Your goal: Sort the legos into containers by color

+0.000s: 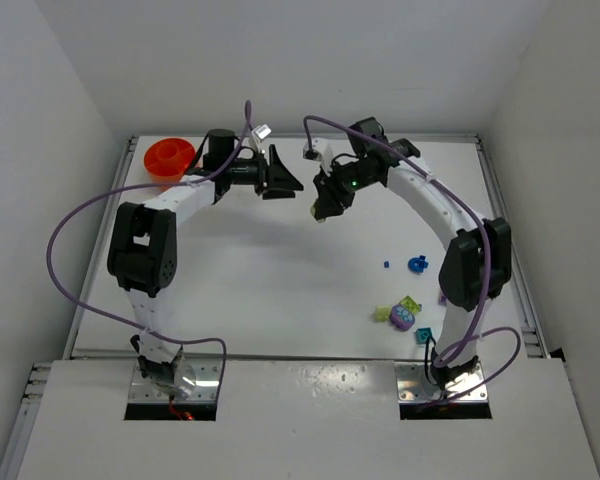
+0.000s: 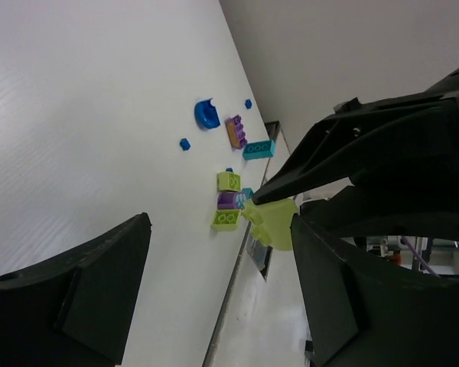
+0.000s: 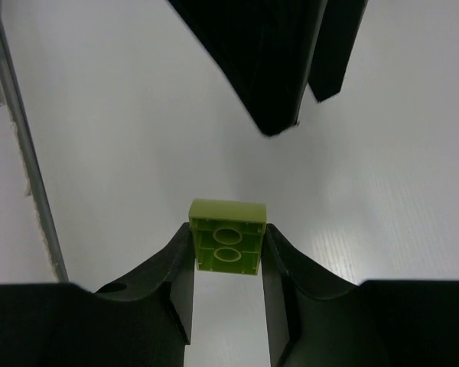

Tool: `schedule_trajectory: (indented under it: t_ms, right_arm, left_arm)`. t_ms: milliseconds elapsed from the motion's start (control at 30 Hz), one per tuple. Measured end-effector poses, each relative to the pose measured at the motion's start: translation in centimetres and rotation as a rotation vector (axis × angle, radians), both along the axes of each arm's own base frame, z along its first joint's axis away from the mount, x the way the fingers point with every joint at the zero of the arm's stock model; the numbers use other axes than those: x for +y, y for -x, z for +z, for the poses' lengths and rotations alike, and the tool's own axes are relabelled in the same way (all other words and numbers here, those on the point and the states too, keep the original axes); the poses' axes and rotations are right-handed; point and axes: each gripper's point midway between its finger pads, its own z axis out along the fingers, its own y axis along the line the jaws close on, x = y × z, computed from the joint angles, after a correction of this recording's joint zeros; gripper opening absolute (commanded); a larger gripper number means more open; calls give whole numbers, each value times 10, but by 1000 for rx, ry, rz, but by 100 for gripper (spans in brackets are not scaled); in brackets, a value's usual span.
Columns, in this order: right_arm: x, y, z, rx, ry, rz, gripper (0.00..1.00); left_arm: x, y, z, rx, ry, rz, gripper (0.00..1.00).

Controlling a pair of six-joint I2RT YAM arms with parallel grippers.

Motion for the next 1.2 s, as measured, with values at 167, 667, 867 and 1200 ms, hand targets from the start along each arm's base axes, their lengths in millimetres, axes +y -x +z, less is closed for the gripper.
schedule_trajectory:
  t_ms: [167,667,867,1200]
  right_arm:
    - [12,-15,15,-82,1,-16,10]
    - [23,-26,-1,-132,90,-45,10]
    - [22,-35,-1,-156,111,-86,9]
    - [24,-40,9,-170,102,-108,9]
  left_arm:
    - [-7,5,2,9,16,-35,76]
    - [-17,14,7,13,41,-97,71]
    - [-18,13,7,14,44,-100,69]
    - [-20,10,1,25,32,-100,57]
